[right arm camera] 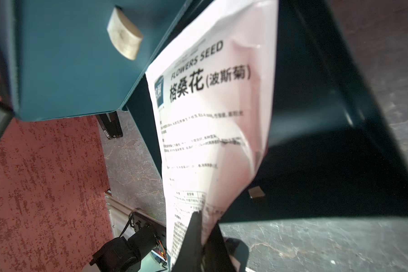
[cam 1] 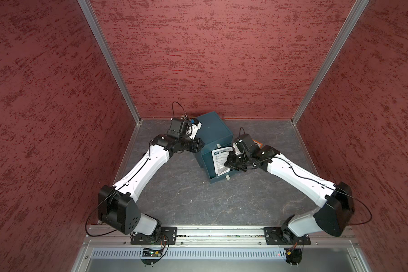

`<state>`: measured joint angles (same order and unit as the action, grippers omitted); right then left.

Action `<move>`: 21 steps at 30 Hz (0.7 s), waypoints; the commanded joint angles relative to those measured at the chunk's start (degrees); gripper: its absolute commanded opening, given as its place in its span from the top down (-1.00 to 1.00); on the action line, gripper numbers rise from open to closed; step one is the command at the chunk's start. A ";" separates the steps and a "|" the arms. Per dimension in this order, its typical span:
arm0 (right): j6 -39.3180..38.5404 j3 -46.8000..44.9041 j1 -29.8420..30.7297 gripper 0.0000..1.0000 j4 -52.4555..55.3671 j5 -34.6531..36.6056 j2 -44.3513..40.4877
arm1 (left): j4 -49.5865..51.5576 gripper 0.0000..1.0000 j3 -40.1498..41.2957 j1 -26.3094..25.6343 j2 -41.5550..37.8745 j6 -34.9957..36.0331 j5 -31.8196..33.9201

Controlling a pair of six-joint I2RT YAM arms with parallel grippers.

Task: Take the seed bags out of the drawer
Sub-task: Pick up the seed packet from the drawer, then place the seed packet at the center of the board.

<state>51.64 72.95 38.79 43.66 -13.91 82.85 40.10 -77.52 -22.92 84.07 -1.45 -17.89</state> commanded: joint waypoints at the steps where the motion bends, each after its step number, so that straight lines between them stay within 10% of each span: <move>1: -0.43 -0.18 -0.81 0.99 4.92 0.56 -4.63 | 7.97 0.24 2.01 -1.62 3.85 2.09 -0.10; 21: -16.65 -0.29 -25.52 0.97 14.30 10.49 -6.72 | 8.24 0.25 1.96 -1.78 3.48 2.19 0.31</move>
<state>38.24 73.01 15.29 59.72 -5.96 75.29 47.70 -75.42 -24.45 88.36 -0.30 -17.67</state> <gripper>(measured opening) 0.067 0.377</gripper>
